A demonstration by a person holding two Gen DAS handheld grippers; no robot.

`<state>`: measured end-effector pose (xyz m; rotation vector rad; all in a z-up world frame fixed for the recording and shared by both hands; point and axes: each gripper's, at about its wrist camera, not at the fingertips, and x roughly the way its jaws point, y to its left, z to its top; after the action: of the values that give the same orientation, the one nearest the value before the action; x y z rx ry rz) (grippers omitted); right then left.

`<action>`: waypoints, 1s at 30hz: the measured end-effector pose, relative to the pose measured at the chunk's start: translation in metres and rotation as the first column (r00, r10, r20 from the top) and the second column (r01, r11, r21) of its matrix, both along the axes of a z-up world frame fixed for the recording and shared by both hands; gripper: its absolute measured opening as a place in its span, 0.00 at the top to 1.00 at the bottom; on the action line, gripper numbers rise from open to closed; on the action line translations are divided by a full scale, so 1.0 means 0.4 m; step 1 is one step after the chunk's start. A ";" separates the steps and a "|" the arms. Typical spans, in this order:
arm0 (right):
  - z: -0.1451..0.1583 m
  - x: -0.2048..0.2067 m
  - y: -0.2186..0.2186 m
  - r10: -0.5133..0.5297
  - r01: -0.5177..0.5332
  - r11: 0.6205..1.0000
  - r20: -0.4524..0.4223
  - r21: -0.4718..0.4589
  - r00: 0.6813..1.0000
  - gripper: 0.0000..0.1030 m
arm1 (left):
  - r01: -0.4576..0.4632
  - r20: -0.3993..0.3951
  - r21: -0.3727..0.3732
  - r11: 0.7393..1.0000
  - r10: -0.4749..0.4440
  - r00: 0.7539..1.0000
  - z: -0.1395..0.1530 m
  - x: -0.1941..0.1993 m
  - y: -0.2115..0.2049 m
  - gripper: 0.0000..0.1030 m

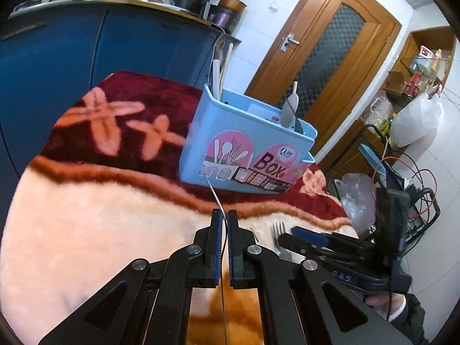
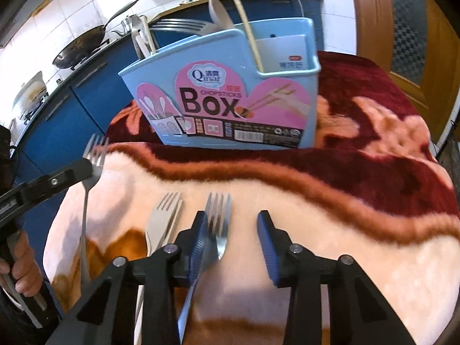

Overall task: Organize utensils
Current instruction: 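Grasp a silver fork with the left tool while the right tool grasps another fork, then carry both forks into the blue holder and open both tools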

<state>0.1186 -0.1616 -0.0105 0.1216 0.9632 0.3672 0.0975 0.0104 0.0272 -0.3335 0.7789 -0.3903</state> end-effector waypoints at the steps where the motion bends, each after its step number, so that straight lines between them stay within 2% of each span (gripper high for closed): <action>1: 0.000 0.005 0.004 0.007 -0.007 1.000 0.006 -0.004 1.000 0.65 | -0.001 0.003 -0.001 1.000 0.001 1.000 0.002 -0.002 0.002 0.97; 4: -0.001 0.013 0.012 0.033 -0.033 0.999 0.017 0.002 0.999 0.71 | -0.004 0.017 -0.001 1.000 0.004 1.000 0.007 -0.007 0.005 0.97; 6: -0.003 0.016 0.015 0.053 -0.053 0.998 0.021 0.019 0.998 0.83 | -0.005 0.020 -0.004 1.000 0.005 1.000 0.010 -0.007 0.006 0.97; 11: 0.005 0.009 0.015 0.077 -0.080 0.992 0.035 0.099 0.996 0.96 | -0.008 0.037 -0.003 1.000 0.008 0.999 0.017 -0.010 0.002 0.97; 19: 0.099 -0.059 -0.015 -0.004 -0.027 0.990 0.217 0.140 0.976 0.97 | -0.029 0.165 0.019 0.999 0.026 0.986 0.088 -0.022 -0.010 0.98; 25: 0.169 -0.104 -0.046 -0.104 0.072 0.992 0.367 0.099 0.924 0.97 | -0.067 0.273 0.036 0.997 0.055 0.961 0.174 -0.008 -0.016 0.99; 30: 0.218 -0.115 -0.078 -0.167 0.123 0.984 0.427 0.129 0.889 0.97 | -0.081 0.338 0.001 0.997 0.076 0.938 0.252 0.016 -0.013 0.99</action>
<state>0.0725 -0.1926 0.0769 0.1913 0.4860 0.2863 0.1041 0.0052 0.1282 -0.2729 0.4301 -0.3540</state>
